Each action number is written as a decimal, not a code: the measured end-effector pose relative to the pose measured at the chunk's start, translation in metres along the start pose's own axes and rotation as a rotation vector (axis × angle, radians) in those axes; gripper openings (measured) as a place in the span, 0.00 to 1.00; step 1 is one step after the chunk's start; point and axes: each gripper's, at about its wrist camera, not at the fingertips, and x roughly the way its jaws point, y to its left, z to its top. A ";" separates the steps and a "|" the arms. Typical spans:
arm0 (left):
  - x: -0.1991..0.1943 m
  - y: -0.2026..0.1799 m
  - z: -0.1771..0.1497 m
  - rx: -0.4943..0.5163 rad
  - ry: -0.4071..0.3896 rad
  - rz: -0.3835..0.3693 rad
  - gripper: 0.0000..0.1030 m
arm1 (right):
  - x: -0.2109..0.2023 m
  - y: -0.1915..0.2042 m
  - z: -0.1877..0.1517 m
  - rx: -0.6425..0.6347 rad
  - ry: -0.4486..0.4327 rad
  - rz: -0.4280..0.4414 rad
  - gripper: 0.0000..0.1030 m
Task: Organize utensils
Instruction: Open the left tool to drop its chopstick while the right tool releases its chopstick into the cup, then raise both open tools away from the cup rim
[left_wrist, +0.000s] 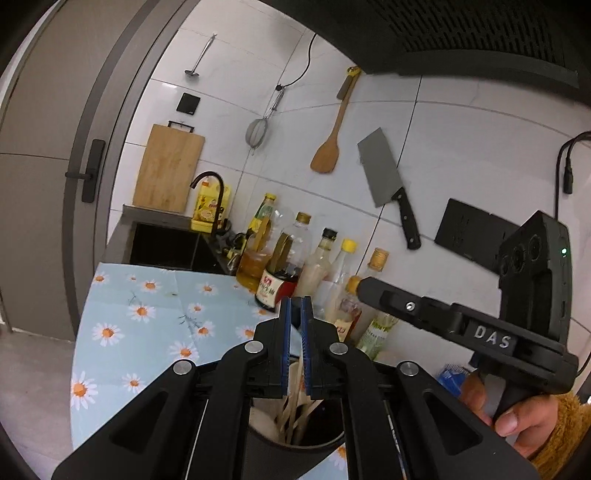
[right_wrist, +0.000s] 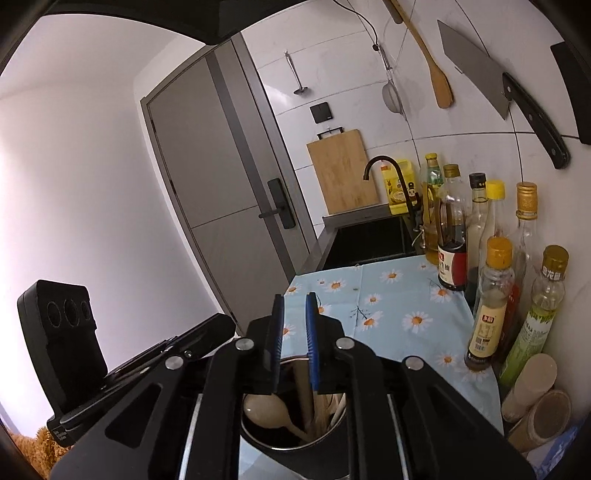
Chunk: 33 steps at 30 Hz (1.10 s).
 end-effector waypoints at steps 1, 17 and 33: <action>-0.001 0.001 0.000 -0.006 0.002 -0.003 0.05 | -0.001 0.001 0.000 0.001 0.001 0.003 0.14; -0.025 -0.009 0.007 0.009 0.057 0.019 0.13 | -0.030 0.006 0.005 0.055 0.011 -0.003 0.37; -0.075 -0.029 0.009 0.016 0.080 0.018 0.29 | -0.076 0.016 -0.002 0.049 0.062 -0.021 0.40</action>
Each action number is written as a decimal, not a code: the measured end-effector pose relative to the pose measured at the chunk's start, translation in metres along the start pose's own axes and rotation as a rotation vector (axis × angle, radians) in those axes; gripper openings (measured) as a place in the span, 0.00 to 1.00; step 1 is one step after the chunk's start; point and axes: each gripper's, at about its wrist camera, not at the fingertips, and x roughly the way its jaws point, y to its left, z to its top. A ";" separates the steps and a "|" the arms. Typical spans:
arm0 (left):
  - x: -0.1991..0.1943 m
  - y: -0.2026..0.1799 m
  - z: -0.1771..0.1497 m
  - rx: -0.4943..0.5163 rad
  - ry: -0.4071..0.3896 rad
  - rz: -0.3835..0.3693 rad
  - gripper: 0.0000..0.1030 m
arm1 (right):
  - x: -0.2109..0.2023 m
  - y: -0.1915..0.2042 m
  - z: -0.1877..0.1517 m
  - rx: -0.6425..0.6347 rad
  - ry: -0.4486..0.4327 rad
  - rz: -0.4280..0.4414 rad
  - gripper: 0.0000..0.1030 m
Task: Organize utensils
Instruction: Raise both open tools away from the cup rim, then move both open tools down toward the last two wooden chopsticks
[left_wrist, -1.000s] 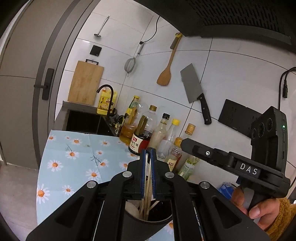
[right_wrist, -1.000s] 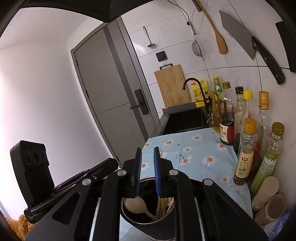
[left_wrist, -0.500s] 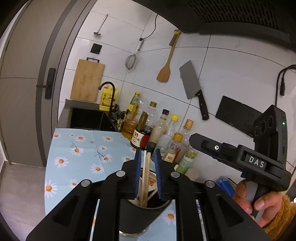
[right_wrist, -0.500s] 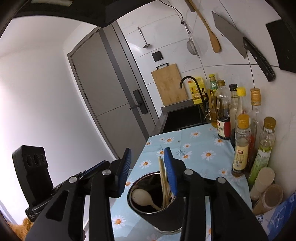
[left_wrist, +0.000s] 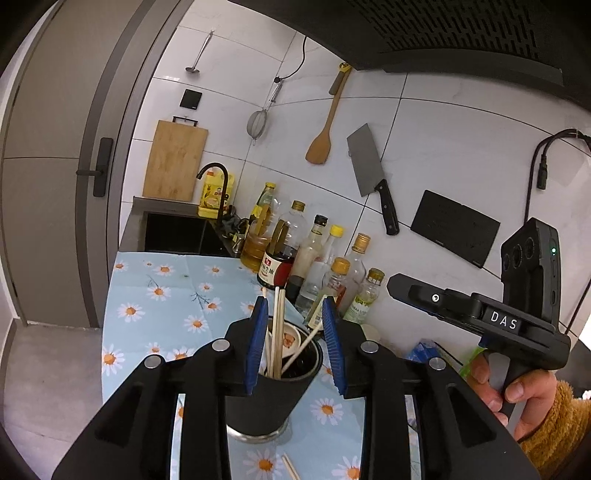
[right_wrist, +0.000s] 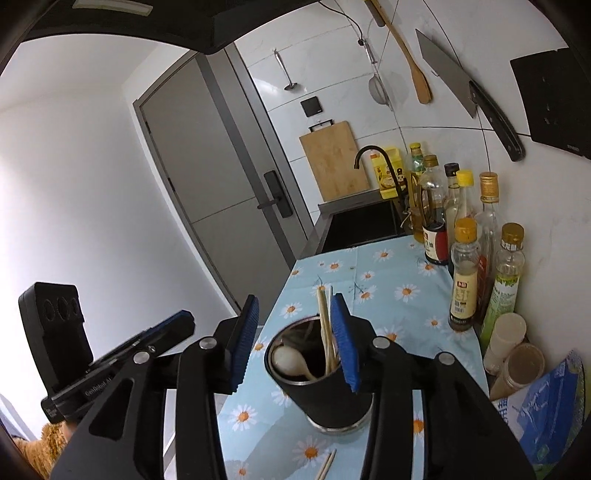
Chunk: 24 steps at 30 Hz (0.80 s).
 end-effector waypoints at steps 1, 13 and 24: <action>-0.004 -0.001 -0.002 0.000 0.007 -0.003 0.33 | -0.001 0.001 -0.002 -0.009 0.008 -0.006 0.40; -0.031 -0.003 -0.033 -0.032 0.121 0.020 0.34 | -0.014 -0.004 -0.035 0.033 0.142 -0.042 0.41; -0.045 -0.005 -0.073 -0.057 0.247 0.041 0.34 | -0.020 -0.013 -0.069 0.112 0.271 -0.051 0.41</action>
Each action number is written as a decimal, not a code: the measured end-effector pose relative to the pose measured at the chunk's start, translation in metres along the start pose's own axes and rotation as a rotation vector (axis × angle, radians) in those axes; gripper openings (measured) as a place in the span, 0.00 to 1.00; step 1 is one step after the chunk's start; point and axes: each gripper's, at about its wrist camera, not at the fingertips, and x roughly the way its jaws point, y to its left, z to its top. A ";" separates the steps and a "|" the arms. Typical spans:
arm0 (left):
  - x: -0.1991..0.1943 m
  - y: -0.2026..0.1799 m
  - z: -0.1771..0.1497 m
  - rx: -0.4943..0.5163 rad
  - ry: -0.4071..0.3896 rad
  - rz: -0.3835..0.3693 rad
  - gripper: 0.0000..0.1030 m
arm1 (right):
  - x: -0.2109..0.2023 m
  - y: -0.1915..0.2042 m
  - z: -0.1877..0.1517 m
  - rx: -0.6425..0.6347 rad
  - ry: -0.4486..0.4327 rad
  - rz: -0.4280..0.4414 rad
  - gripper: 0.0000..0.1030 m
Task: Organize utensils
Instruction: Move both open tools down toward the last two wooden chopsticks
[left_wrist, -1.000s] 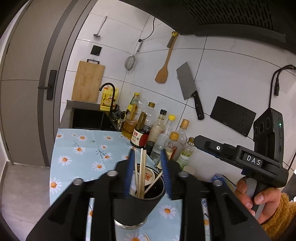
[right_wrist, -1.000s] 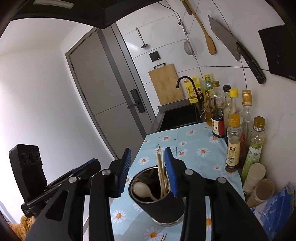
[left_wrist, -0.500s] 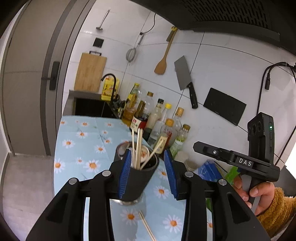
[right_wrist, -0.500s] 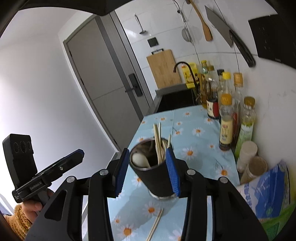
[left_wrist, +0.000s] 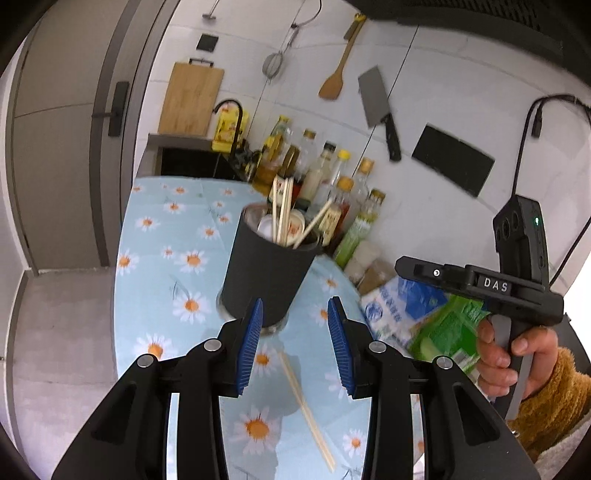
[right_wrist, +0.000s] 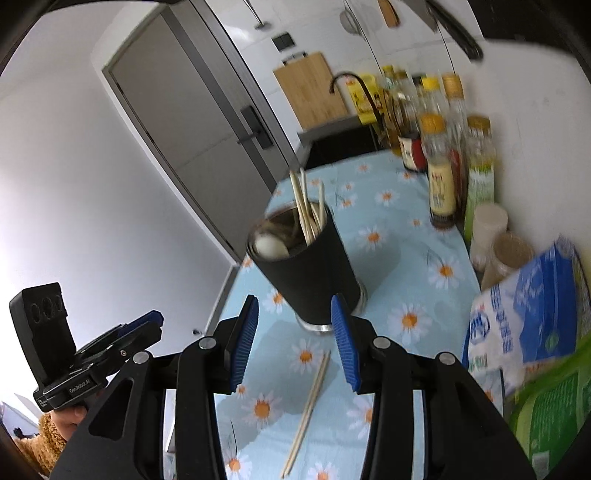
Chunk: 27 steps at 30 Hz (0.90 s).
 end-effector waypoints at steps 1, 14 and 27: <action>0.001 0.001 -0.005 -0.007 0.012 -0.001 0.34 | 0.003 -0.003 -0.005 0.014 0.020 -0.002 0.41; 0.020 0.017 -0.071 -0.107 0.222 -0.002 0.34 | 0.078 -0.024 -0.059 0.175 0.380 -0.040 0.41; 0.024 0.029 -0.115 -0.149 0.335 -0.024 0.34 | 0.142 -0.024 -0.077 0.225 0.605 -0.166 0.40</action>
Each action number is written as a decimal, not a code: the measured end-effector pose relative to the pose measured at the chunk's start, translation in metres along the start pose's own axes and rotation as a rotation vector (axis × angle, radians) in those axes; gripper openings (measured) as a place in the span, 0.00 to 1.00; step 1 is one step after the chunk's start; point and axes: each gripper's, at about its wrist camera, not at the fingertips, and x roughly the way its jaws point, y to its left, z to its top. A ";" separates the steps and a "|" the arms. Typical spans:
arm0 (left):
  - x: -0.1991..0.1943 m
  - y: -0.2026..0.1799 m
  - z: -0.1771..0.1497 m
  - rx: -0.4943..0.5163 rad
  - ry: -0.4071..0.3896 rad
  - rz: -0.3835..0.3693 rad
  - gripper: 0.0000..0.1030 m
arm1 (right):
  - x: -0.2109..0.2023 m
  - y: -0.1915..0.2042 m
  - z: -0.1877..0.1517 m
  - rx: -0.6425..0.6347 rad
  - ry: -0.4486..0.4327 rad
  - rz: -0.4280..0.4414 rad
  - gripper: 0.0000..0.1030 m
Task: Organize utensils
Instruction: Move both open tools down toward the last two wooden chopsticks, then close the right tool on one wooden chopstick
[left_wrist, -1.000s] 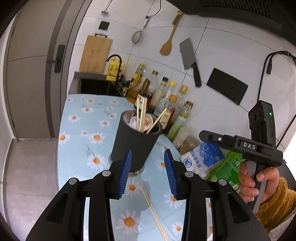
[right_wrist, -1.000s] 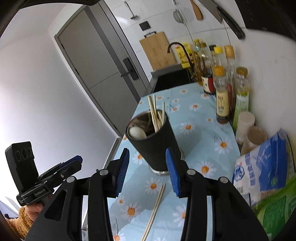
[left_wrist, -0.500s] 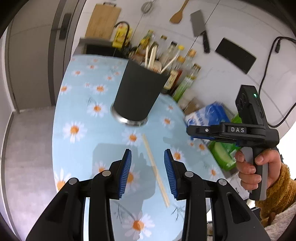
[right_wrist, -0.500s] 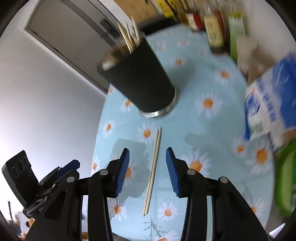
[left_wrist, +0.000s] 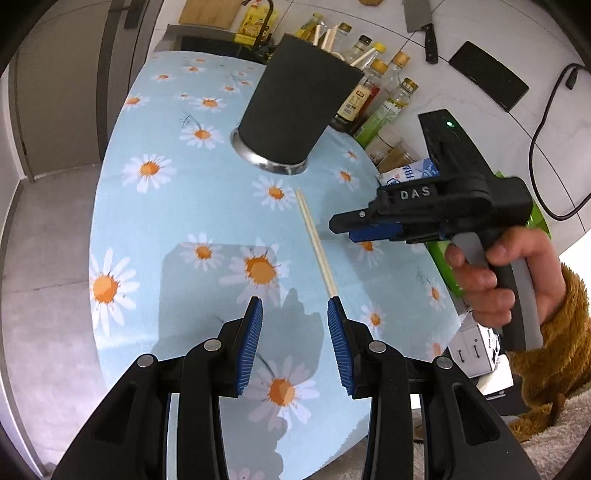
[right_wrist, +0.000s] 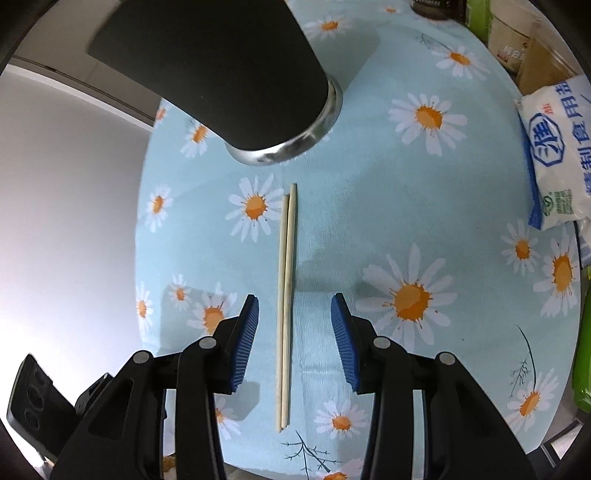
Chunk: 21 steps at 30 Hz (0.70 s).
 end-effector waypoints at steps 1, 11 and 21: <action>0.000 0.002 -0.001 -0.004 0.003 -0.002 0.34 | 0.003 0.002 0.002 -0.003 0.012 -0.012 0.40; -0.004 0.023 -0.003 -0.042 0.006 -0.025 0.34 | 0.024 0.015 0.014 -0.020 0.067 -0.121 0.21; 0.000 0.032 0.001 -0.024 0.032 -0.054 0.34 | 0.028 0.025 0.015 -0.018 0.074 -0.189 0.17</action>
